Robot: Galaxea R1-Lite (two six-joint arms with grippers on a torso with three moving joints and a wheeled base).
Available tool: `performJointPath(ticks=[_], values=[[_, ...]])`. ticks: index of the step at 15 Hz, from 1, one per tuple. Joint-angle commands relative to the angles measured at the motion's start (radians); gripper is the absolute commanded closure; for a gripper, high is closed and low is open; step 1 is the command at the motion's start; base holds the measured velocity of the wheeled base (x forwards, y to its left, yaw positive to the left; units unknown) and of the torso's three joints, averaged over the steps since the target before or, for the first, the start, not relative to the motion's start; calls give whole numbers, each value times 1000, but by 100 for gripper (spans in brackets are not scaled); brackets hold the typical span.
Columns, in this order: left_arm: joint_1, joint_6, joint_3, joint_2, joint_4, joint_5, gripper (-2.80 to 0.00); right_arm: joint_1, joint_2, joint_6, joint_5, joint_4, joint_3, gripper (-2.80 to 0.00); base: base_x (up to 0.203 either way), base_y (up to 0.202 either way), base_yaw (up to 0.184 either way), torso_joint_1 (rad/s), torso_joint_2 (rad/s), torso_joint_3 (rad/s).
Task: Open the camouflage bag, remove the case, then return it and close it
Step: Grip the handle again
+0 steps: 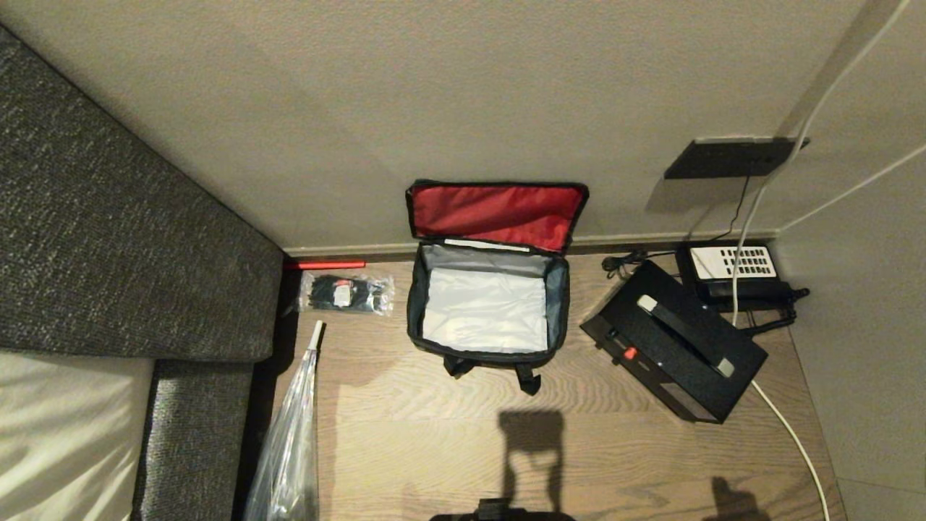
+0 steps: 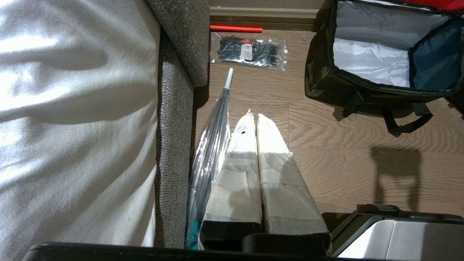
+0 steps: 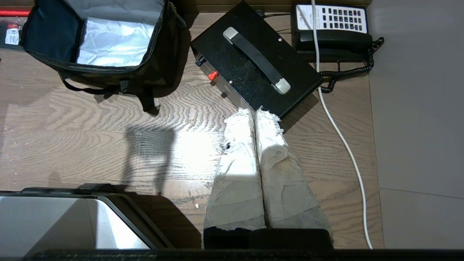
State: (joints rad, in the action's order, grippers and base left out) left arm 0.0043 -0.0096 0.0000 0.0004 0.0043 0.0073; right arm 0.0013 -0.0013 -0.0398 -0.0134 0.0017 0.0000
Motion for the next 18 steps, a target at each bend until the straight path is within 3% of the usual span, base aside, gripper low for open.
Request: performJointPath(ticks=[1,18], values=[[0,-1,3,-2,0,0,0,0,-5,0,0,0,0,0,0,0,0,0,0,0],[2,-1,3,-2,0,0,0,0,-5,-1,0,0,0,0,0,0,0,0,0,0]])
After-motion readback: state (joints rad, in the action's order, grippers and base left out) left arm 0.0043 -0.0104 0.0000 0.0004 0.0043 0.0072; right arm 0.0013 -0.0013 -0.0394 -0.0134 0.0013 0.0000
